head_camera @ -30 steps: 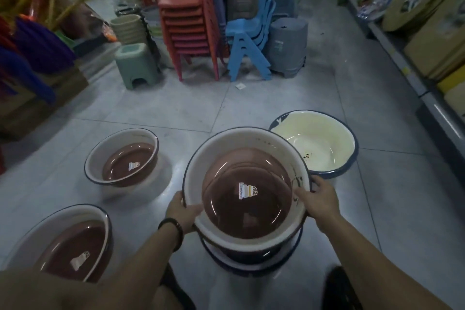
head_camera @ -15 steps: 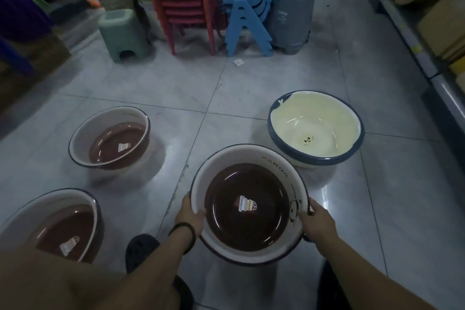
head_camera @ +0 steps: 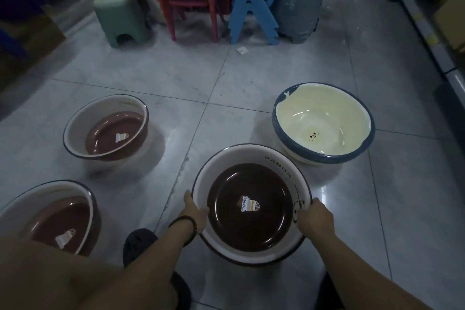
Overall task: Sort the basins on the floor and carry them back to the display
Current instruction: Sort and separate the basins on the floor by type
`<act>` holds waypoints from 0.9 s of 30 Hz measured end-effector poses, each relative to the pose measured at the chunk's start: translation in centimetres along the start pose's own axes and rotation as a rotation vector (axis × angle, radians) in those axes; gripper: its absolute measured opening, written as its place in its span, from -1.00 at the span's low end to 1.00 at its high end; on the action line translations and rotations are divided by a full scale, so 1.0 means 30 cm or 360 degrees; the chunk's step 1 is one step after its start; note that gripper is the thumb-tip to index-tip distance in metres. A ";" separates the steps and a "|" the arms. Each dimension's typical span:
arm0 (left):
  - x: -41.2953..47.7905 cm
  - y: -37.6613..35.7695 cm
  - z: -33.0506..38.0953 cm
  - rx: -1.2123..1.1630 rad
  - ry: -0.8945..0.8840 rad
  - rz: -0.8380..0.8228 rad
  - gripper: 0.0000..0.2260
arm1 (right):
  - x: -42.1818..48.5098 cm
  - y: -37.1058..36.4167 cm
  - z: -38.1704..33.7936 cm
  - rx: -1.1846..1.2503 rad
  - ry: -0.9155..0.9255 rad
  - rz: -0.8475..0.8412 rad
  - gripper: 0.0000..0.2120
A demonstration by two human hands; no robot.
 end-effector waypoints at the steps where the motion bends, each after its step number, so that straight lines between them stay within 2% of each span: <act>1: -0.006 0.021 0.017 0.0106 0.0042 -0.0063 -0.19 | -0.019 -0.006 -0.036 -0.0112 0.0007 0.0096 -0.57; 2: -0.007 0.049 0.039 0.0232 0.0079 -0.0130 -0.16 | -0.036 -0.013 -0.077 -0.0207 0.0062 0.0204 -0.50; 4: -0.005 0.135 0.095 0.0524 0.0107 -0.0338 -0.18 | -0.083 -0.016 -0.181 -0.0273 0.0274 0.0329 -0.51; 7: -0.036 0.388 0.176 0.0784 0.0041 -0.0623 -0.36 | -0.199 -0.066 -0.370 0.0006 0.0508 0.0018 -0.67; 9: -0.086 0.581 0.225 0.0966 -0.0008 -0.0551 -0.41 | -0.293 -0.138 -0.478 0.0281 0.0536 -0.0296 -0.81; 11: -0.152 0.786 0.251 0.1194 -0.0091 -0.0313 -0.43 | -0.405 -0.238 -0.566 0.0458 0.0498 -0.0651 -0.87; 13: -0.219 0.968 0.232 0.1208 -0.0155 -0.0103 -0.54 | -0.518 -0.352 -0.634 0.0516 0.0481 -0.0976 -0.92; 15: -0.274 1.106 0.131 0.0857 -0.0251 0.0152 -0.70 | -0.629 -0.455 -0.674 0.0444 0.0434 -0.1185 -0.94; 17: -0.318 1.167 -0.050 0.0567 -0.0269 0.0430 -0.77 | -0.734 -0.551 -0.701 0.0387 0.0375 -0.1356 -0.92; 19: -0.322 1.161 -0.262 0.0672 -0.0176 0.0582 -0.82 | -0.815 -0.650 -0.722 0.0332 0.0344 -0.1447 -0.91; 21: -0.306 1.110 -0.455 0.0790 -0.0005 0.0514 -0.83 | -0.871 -0.747 -0.732 0.0271 0.0331 -0.1449 -0.92; 25: -0.219 0.957 -0.783 0.0739 0.0271 0.0393 -0.53 | -0.937 -0.895 -0.715 0.0180 0.0300 -0.1471 -0.89; 27: -0.135 0.894 -0.913 0.0773 0.0335 0.0360 -0.49 | -0.940 -0.923 -0.705 0.0097 0.0328 -0.1467 -0.86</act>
Point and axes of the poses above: each hand's wrist, its own x-axis towards the middle knuckle, its own y-axis out of the back of the hand, z = x × y, the point moved 2 cm from there along x, towards the middle knuckle, and after that the axes turned 12 degrees about -y, right-handed, at the moved point
